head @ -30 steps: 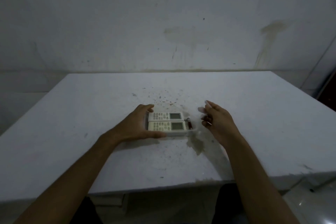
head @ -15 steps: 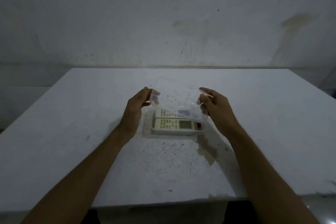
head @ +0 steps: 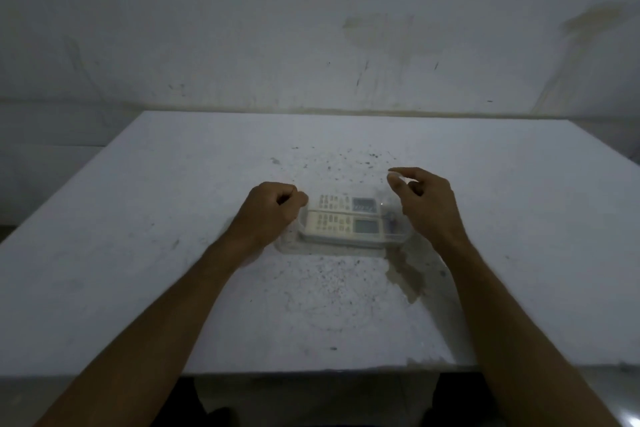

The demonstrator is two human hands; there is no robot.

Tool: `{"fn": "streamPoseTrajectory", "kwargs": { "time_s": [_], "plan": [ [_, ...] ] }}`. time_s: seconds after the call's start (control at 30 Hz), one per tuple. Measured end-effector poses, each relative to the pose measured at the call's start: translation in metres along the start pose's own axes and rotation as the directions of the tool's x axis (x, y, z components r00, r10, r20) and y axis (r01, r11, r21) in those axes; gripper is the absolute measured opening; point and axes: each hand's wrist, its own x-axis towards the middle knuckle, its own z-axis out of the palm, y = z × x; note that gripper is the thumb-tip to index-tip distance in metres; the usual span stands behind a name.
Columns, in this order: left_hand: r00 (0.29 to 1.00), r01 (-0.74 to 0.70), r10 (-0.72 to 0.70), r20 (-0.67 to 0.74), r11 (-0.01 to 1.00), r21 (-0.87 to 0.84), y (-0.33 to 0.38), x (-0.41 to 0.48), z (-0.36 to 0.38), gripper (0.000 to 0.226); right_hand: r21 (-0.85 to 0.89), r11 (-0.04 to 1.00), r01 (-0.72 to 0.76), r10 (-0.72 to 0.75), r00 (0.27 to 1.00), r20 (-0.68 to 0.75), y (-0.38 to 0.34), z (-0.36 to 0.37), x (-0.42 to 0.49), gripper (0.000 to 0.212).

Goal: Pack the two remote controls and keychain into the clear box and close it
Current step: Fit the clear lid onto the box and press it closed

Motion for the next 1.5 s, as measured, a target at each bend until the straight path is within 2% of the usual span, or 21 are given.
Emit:
{"fn": "streamPoseTrajectory", "kwargs": {
  "time_s": [0.1, 0.2, 0.33, 0.43, 0.47, 0.53, 0.6, 0.63, 0.73, 0.8, 0.87, 0.93, 1.03, 1.07, 1.13, 1.23, 1.37, 1.5],
  "plan": [
    [1.000, 0.001, -0.004, 0.016, 0.982, 0.188, -0.001, -0.002, 0.001, 0.049, -0.053, 0.998, -0.040, 0.039, 0.999, -0.019, 0.004, -0.001, -0.002, 0.016],
    [1.000, -0.002, 0.008, -0.023, 0.962, 0.272, 0.003, -0.001, 0.002, 0.046, -0.102, 0.993, -0.057, 0.056, 0.998, -0.014, 0.004, -0.004, -0.004, 0.015],
    [0.997, 0.071, -0.068, -0.023, 0.977, 0.199, 0.001, 0.000, 0.000, 0.039, -0.117, 0.990, -0.079, 0.081, 0.996, 0.019, 0.009, -0.005, -0.001, 0.018],
    [0.991, 0.128, -0.121, -0.049, 0.978, 0.166, 0.008, 0.001, -0.001, 0.011, -0.131, 0.989, -0.072, 0.076, 0.997, 0.026, 0.010, -0.005, -0.001, 0.019],
    [0.992, 0.111, -0.095, -0.082, 0.967, 0.227, 0.011, 0.003, 0.000, 0.020, -0.135, 0.988, -0.068, 0.072, 0.997, 0.026, 0.010, -0.005, -0.001, 0.019],
    [0.993, -0.073, 0.104, -0.055, 0.910, 0.407, 0.018, 0.011, 0.004, 0.047, -0.143, 0.988, -0.062, 0.067, 0.997, 0.026, 0.011, -0.005, 0.000, 0.020],
    [0.952, -0.292, 0.299, 0.069, 0.814, 0.501, 0.031, 0.020, 0.011, 0.059, -0.149, 0.987, -0.062, 0.067, 0.997, 0.028, 0.010, -0.004, 0.000, 0.021],
    [0.928, -0.368, 0.335, 0.160, 0.773, 0.517, 0.036, 0.025, 0.016, 0.061, -0.152, 0.987, -0.058, 0.063, 0.998, 0.029, 0.010, -0.004, 0.000, 0.022],
    [0.904, -0.399, 0.186, 0.385, 0.690, 0.604, 0.041, 0.037, 0.036, 0.085, -0.162, 0.986, -0.040, 0.045, 0.999, 0.031, 0.009, -0.002, -0.001, 0.022],
    [0.896, -0.391, 0.114, 0.429, 0.659, 0.642, 0.034, 0.035, 0.046, 0.096, -0.171, 0.985, -0.015, 0.022, 0.999, 0.038, 0.008, -0.002, -0.003, 0.027],
    [0.904, -0.383, 0.138, 0.404, 0.681, 0.624, 0.026, 0.031, 0.047, 0.097, -0.160, 0.985, 0.069, -0.067, 0.998, 0.014, 0.005, -0.003, -0.004, 0.035],
    [0.931, -0.336, 0.181, 0.317, 0.761, 0.555, 0.024, 0.027, 0.047, 0.090, -0.124, 0.984, 0.130, -0.125, 0.991, 0.045, -0.001, -0.002, -0.007, 0.044],
    [0.965, -0.262, 0.241, 0.103, 0.877, 0.403, 0.024, 0.023, 0.047, 0.074, -0.138, 0.983, 0.118, -0.075, 0.956, 0.282, -0.003, 0.006, -0.009, 0.066],
    [0.974, -0.228, 0.208, 0.095, 0.907, 0.354, 0.025, 0.023, 0.044, 0.070, -0.159, 0.979, 0.125, -0.060, 0.930, 0.363, -0.003, 0.006, -0.010, 0.073],
    [0.968, -0.175, 0.101, 0.231, 0.929, 0.326, 0.021, 0.024, 0.035, 0.068, -0.203, 0.959, 0.199, -0.079, 0.873, 0.481, 0.001, 0.003, -0.009, 0.083],
    [0.910, -0.194, 0.039, 0.413, 0.920, 0.340, 0.013, 0.026, 0.020, 0.083, -0.213, 0.943, 0.255, -0.090, 0.815, 0.572, 0.008, -0.003, -0.006, 0.099],
    [0.895, -0.234, 0.088, 0.437, 0.927, 0.293, 0.007, 0.023, 0.015, 0.102, -0.184, 0.957, 0.226, -0.079, 0.809, 0.582, 0.016, 0.000, -0.006, 0.109],
    [0.879, -0.297, 0.128, 0.460, 0.901, 0.316, 0.004, 0.022, 0.013, 0.102, -0.203, 0.941, 0.271, -0.104, 0.802, 0.589, 0.017, -0.002, -0.003, 0.110]
  ]
}}
